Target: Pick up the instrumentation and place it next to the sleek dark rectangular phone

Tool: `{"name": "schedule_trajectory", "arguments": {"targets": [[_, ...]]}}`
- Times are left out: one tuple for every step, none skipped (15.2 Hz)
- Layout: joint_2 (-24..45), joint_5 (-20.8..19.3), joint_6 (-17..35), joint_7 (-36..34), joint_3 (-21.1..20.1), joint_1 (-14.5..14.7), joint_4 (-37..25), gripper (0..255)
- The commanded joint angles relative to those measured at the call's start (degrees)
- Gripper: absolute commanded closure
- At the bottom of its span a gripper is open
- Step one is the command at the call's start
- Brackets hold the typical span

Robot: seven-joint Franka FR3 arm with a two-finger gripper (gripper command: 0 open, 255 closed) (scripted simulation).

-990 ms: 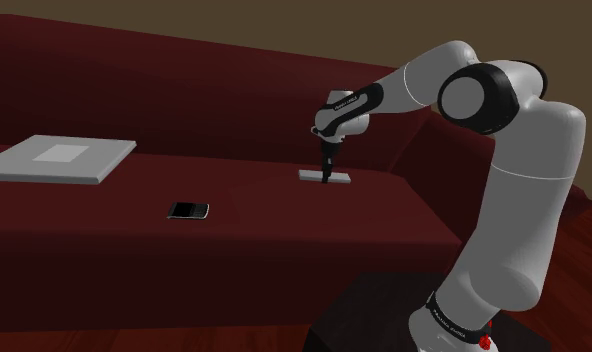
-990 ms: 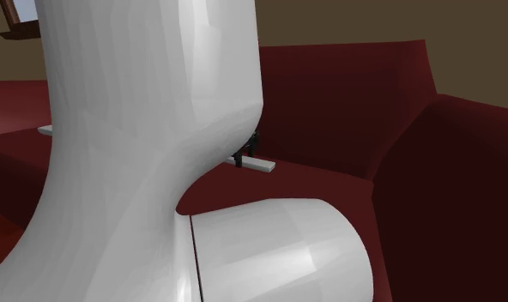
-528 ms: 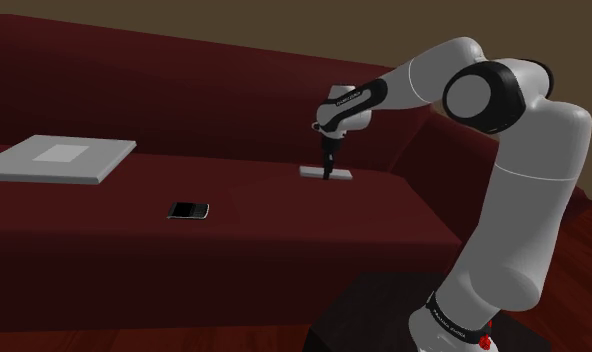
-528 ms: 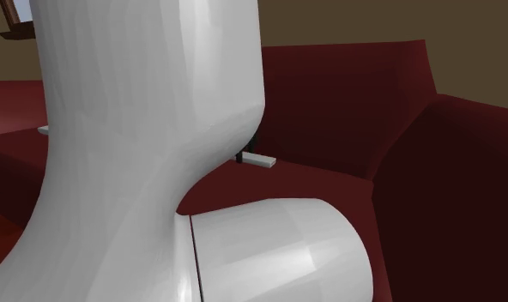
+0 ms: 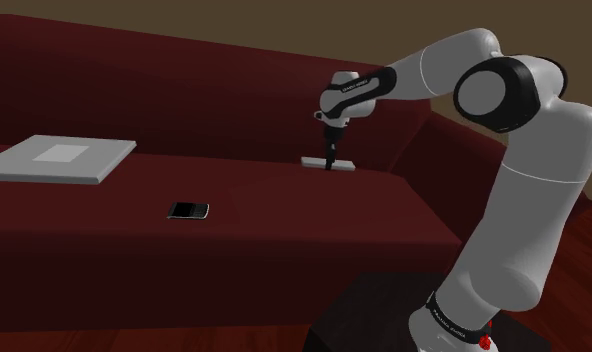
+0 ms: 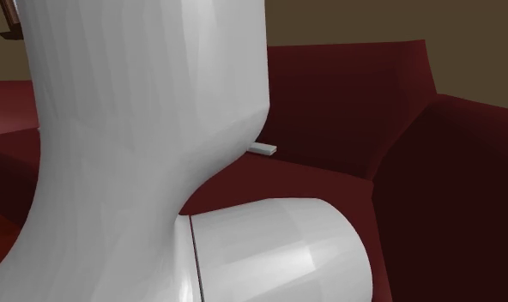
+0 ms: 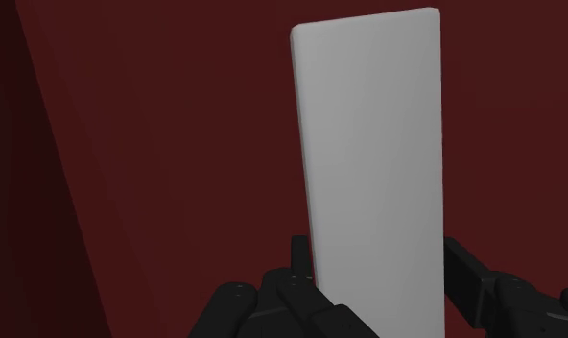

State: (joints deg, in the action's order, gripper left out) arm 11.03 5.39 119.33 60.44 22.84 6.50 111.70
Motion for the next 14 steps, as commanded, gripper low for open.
{"name": "schedule_trajectory", "arguments": {"targets": [[-0.8, -0.4, -1.5, -0.4, 0.1, 0.1, -0.8, 255], [-1.1, -0.6, -2.2, -0.5, 0.1, 0.2, -1.2, 255], [-1.4, -0.7, -2.9, -0.6, 0.1, 0.2, -1.7, 255], [-1.7, -0.9, -3.6, -0.7, 0.1, 0.2, -2.1, 255], [-1.9, -1.0, -4.2, -0.8, 0.2, 0.2, -2.5, 255], [-2.0, -1.1, -4.2, -2.1, -0.4, 1.0, -2.5, 255], [-2.1, -1.1, -4.3, -3.4, -0.9, 1.8, -2.5, 255], [-2.1, -1.1, -4.4, -4.8, -1.4, 2.6, -2.6, 255], [-2.0, -1.2, -4.4, -6.1, -2.0, 3.3, -2.8, 255], [-1.9, -1.1, -4.5, -7.3, -2.5, 4.0, -3.0, 255], [-1.8, -1.1, -4.6, -8.6, -3.1, 4.8, -3.3, 255], [-1.6, -1.1, -4.8, -9.9, -3.6, 5.5, -3.7, 255], [-1.3, -1.0, -4.9, -11.1, -4.1, 6.2, -4.1, 255], [-1.0, -1.0, -5.1, -12.3, -4.6, 6.9, -4.6, 255]]}}
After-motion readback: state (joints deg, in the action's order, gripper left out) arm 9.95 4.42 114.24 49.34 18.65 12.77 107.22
